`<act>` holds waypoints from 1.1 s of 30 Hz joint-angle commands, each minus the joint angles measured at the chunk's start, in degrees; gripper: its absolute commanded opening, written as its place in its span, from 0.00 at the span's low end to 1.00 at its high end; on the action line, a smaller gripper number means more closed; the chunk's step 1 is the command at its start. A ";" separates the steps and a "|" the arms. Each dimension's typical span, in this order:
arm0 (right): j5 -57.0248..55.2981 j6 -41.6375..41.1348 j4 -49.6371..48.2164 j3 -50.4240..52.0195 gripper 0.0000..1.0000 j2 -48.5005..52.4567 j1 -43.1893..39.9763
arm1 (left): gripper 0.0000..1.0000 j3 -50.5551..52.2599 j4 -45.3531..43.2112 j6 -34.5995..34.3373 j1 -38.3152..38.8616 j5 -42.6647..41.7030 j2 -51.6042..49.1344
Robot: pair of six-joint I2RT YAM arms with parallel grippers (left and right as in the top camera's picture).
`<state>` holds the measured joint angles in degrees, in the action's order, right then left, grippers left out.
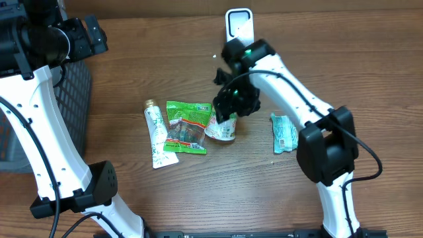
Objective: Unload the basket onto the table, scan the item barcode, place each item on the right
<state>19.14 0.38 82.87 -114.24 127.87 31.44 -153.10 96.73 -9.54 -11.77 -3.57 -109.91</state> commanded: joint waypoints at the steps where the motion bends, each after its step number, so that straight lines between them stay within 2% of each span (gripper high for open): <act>1: -9.57 -6.25 1.79 -1.40 0.74 -2.14 2.91 | 1.00 0.00 0.07 -0.76 -0.11 0.66 0.09; 6: -14.88 -10.88 4.83 -1.40 0.74 -2.14 3.30 | 1.00 0.00 0.07 -0.76 -0.11 0.66 0.09; 12: -15.06 -10.91 -2.16 -1.77 0.80 -2.29 3.30 | 1.00 0.00 0.07 -0.76 -0.11 0.66 0.09; 15: -15.30 -11.47 -9.25 -1.73 0.87 -2.29 3.32 | 1.00 0.00 0.07 -0.76 -0.11 0.66 0.09; 19: -21.62 -20.26 -16.81 -1.60 1.00 -1.88 3.72 | 1.00 0.00 0.07 -0.76 -0.11 0.66 0.09; 22: -28.02 -28.04 -18.99 -1.60 1.00 -0.59 4.26 | 1.00 0.00 0.07 -0.76 -0.11 0.66 0.09; 26: -29.86 -34.80 -19.02 -1.55 1.00 1.92 4.92 | 1.00 0.00 0.07 -0.76 -0.11 0.66 0.09; 30: -29.86 -36.65 -18.88 -1.55 1.00 4.00 5.86 | 1.00 0.00 0.07 -0.76 -0.11 0.66 0.09; 33: -30.21 -36.65 -18.10 -1.44 0.95 4.26 6.58 | 1.00 0.00 0.07 -0.76 -0.11 0.66 0.09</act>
<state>-9.26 -33.36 64.40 -114.43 131.15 36.93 -153.10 96.71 -9.52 -11.77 -3.55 -109.91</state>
